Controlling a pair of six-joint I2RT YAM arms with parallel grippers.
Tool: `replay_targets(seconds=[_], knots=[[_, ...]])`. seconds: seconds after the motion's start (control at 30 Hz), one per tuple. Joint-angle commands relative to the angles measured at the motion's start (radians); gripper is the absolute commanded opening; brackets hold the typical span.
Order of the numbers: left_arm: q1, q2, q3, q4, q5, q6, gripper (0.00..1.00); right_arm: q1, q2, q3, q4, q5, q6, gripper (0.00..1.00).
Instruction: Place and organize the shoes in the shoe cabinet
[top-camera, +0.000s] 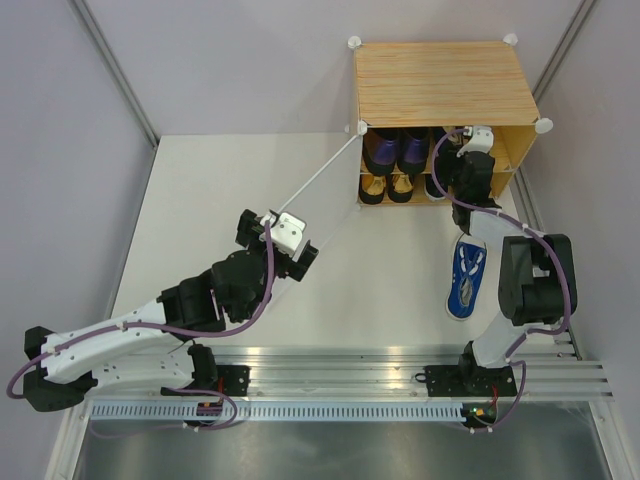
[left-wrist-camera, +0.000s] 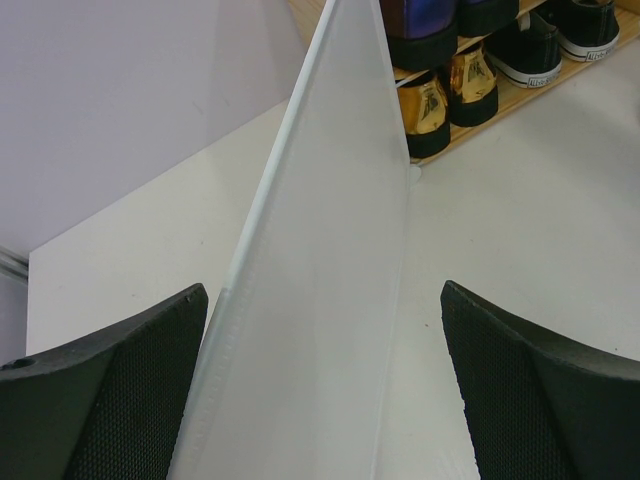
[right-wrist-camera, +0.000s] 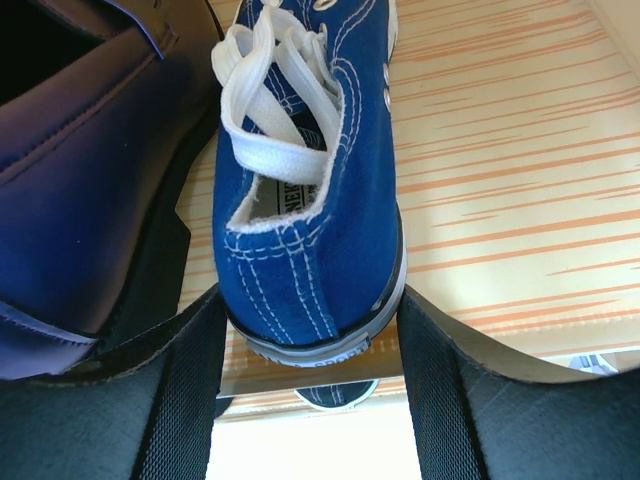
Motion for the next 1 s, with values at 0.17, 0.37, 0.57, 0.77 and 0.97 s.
replay_targets(seconds=[0.17,0.37,0.57,0.77,0.97], knots=[[0.007,0.011,0.030,0.000,0.004,0.022,1.00,0.011,0.050,0.101,0.046,-0.097,0.020,0.37],[0.008,0.013,0.030,0.002,0.005,0.019,1.00,0.011,0.074,0.130,0.034,-0.128,0.028,0.42],[0.010,0.016,0.030,0.002,0.007,0.022,1.00,0.015,0.082,0.126,0.029,-0.145,0.033,0.58],[0.010,0.013,0.030,0.000,0.007,0.019,1.00,0.029,0.061,0.096,0.017,-0.111,0.010,0.77],[0.011,0.008,0.032,-0.001,0.005,0.021,1.00,0.029,0.033,0.087,-0.009,-0.105,0.004,0.88]])
